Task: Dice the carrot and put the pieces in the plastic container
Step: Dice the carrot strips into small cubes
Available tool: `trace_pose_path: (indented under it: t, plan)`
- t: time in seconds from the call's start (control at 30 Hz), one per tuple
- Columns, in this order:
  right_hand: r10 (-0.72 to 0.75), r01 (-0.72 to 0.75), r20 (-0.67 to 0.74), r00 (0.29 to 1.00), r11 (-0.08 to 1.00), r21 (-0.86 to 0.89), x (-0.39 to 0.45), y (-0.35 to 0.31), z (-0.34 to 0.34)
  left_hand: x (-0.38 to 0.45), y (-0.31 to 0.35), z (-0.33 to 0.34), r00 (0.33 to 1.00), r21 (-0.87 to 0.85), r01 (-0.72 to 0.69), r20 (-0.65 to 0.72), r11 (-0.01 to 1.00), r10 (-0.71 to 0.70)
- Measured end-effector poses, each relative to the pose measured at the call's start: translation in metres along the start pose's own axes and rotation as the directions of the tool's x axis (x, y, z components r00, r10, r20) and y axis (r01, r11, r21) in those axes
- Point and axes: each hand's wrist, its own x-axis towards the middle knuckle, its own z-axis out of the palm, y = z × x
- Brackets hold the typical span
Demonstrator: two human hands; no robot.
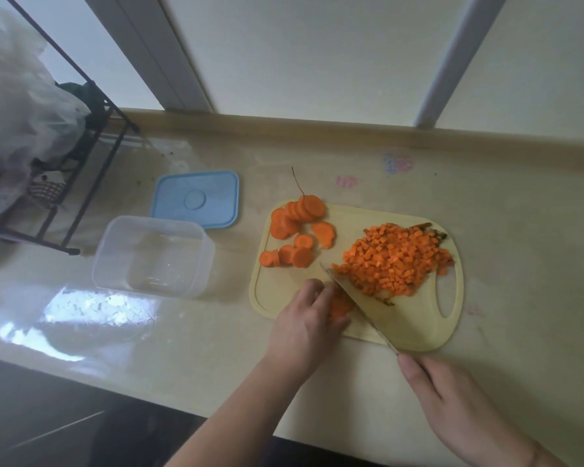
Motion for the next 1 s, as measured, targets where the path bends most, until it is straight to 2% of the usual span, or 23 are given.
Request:
trace_pose_path:
  t: [0.23, 0.33, 0.43, 0.77, 1.0]
  plan:
    - [-0.002, 0.002, -0.005, 1.0, 0.999, -0.05, 0.004, 0.007, -0.014, -0.005, -0.01, -0.001, 0.992, -0.049, -0.096, -0.086, 0.994, 0.092]
    - [0.0, 0.0, -0.004, 1.0, 0.999, -0.044, 0.003, 0.01, -0.01, -0.009, -0.016, -0.003, 0.974, 0.007, -0.16, -0.158, 0.987, 0.159]
    - [0.002, -0.002, 0.006, 1.0, 0.999, -0.04, 0.003, 0.014, -0.007, -0.013, -0.024, -0.007, 0.959, -0.021, -0.216, -0.192, 0.976, 0.208]
    - [0.037, -0.036, 0.021, 0.999, 0.999, -0.023, 0.002, 0.004, -0.008, -0.018, -0.026, 0.001, 0.98, -0.202, -0.146, -0.165, 0.968, 0.114]
    - [0.051, -0.051, 0.014, 0.999, 0.999, 0.012, 0.001, 0.0, -0.007, -0.015, -0.022, -0.002, 0.97, -0.151, -0.186, -0.183, 0.971, 0.157]
